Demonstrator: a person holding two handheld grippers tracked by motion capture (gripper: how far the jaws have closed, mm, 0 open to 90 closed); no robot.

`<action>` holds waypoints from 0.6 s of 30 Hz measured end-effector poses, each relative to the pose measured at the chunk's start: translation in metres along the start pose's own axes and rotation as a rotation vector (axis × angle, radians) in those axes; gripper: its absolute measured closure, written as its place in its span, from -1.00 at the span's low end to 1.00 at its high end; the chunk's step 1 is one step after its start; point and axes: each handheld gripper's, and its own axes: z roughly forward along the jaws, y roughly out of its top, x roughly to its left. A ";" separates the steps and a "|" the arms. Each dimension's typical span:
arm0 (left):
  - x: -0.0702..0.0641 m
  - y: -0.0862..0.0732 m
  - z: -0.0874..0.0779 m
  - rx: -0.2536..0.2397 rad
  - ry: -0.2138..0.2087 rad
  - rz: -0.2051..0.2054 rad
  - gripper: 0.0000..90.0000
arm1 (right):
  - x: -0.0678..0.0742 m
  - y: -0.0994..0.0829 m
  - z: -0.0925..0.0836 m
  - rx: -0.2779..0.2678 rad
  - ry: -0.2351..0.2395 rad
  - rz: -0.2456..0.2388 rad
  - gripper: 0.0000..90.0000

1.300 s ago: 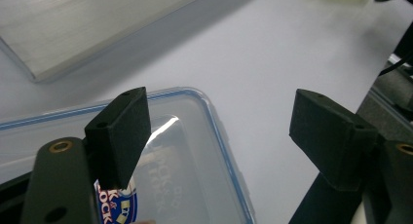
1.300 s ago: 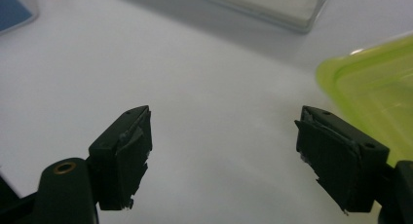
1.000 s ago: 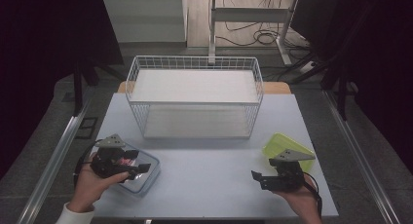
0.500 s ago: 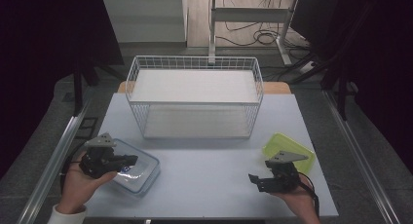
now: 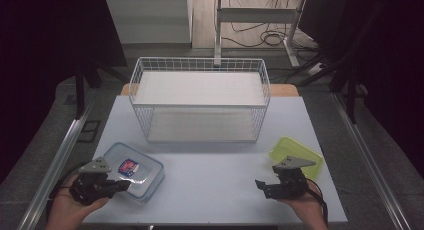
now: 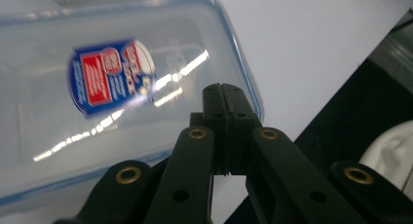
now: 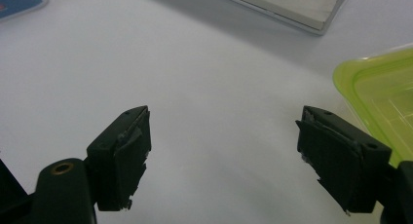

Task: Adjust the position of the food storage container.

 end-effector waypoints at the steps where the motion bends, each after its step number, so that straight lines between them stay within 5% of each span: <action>1: 0.000 -0.002 0.002 0.009 -0.003 0.005 1.00 | -0.001 0.000 -0.001 -0.001 -0.002 -0.003 -0.56; 11: -0.007 -0.013 0.019 0.073 -0.031 0.029 1.00 | -0.002 -0.002 0.001 0.008 -0.004 -0.001 -0.55; 13: -0.008 -0.015 0.022 0.068 -0.065 0.027 1.00 | -0.001 -0.002 0.001 0.007 -0.003 0.001 -0.55; 18: -0.013 -0.017 0.023 0.093 -0.052 0.053 1.00 | 0.000 -0.001 0.002 0.008 0.001 -0.001 -0.55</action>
